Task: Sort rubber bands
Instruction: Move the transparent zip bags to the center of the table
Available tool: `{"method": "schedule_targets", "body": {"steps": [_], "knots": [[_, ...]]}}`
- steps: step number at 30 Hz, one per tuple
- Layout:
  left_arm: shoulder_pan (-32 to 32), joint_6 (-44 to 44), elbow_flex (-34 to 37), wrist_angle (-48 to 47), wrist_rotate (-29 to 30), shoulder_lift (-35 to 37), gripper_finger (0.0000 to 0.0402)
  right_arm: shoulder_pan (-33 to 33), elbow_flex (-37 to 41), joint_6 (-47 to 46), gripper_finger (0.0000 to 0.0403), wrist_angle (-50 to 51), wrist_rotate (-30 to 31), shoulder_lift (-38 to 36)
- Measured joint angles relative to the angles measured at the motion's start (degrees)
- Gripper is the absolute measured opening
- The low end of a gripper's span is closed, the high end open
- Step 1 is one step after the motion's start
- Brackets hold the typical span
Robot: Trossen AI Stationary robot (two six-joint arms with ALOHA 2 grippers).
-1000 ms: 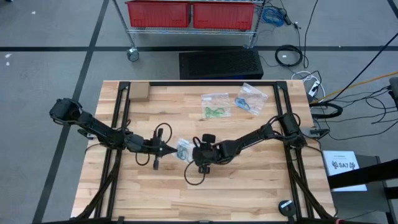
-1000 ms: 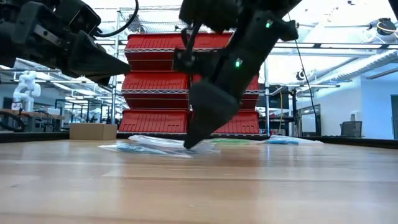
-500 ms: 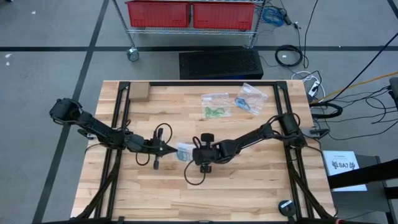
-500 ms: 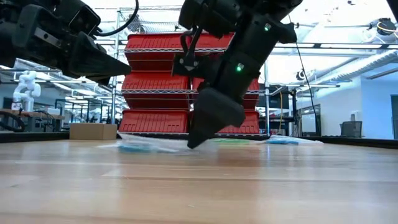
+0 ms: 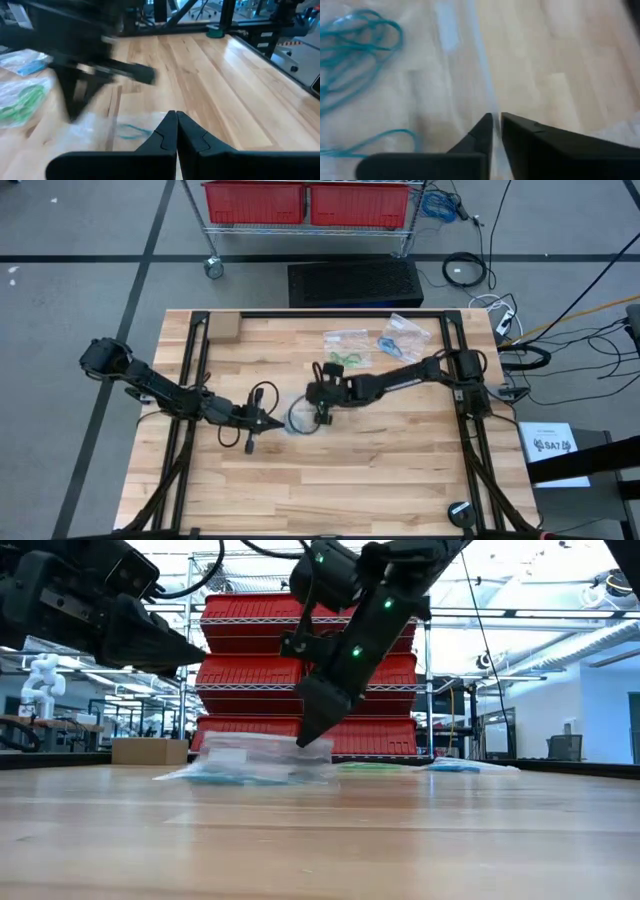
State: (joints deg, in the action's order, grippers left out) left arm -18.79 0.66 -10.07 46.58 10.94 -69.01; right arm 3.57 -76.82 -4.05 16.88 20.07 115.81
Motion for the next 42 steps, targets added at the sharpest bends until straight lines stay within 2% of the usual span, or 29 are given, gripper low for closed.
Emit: {"method": "schedule_targets", "body": {"steps": [3, 7, 10, 12, 15, 19, 21, 22, 26, 30, 33, 40, 42], "knots": [[0.0, 0.1, 0.0, -1.6, 0.1, 0.0, 0.0002, -2.7, 0.0, 2.6, 0.0043, -1.8, 1.4, 0.0], [0.8, 0.0, 0.0, -2.2, 1.3, 0.0, 0.0018, -4.0, 0.0, 3.5, 0.0105, -2.9, 0.8, -0.3], [3.0, -0.1, -0.6, -2.9, 1.5, 0.0, 0.0027, -4.7, -1.7, 4.8, 0.0146, 6.2, 1.1, -1.0], [4.9, -1.0, -1.6, -3.7, 1.6, -0.5, 0.0027, -4.8, -4.1, 5.0, 0.0156, 13.5, 4.3, -1.3], [8.1, -3.5, -3.2, -4.3, 1.6, -2.7, 0.0017, -5.1, -5.9, 4.8, 0.014, 21.3, 10.1, -2.1], [12.2, -5.6, -6.0, -4.1, 1.1, -7.4, 0.0004, -7.8, -4.5, 6.0, 0.0068, 22.1, 6.1, -2.4], [13.9, -5.5, -7.1, -4.2, 1.1, -10.6, 0.0004, -10.4, -1.5, 6.6, 0.0023, 20.6, 5.1, -2.4], [14.6, -4.8, -7.6, -4.1, 1.0, -12.3, 0.0003, -11.6, 0.5, 6.7, 0.0012, 18.5, 4.8, -2.3], [17.4, 1.5, -9.4, -4.2, -0.5, -19.5, 0.0002, -15.5, 9.0, 5.1, 0.0003, 8.0, 0.7, -3.8], [18.6, 4.7, -10.8, -4.1, -0.2, -24.5, 0.0002, -16.6, 18.3, 1.1, 0.0001, -8.1, 1.3, -7.6], [18.7, 5.0, -11.5, -4.0, -0.2, -27.1, 0.0001, -16.8, 22.9, -0.8, 0.0, -18.2, 4.1, -10.4], [18.7, 5.1, -11.1, -3.9, 0.2, -29.9, 0.0001, -20.0, 24.3, -2.4, 0.0, -22.6, 4.9, -9.7], [18.7, 5.1, -10.3, -4.0, 0.2, -29.5, 0.0001, -20.5, 24.3, -4.1, 0.0, -22.2, 2.0, -9.1]]}}
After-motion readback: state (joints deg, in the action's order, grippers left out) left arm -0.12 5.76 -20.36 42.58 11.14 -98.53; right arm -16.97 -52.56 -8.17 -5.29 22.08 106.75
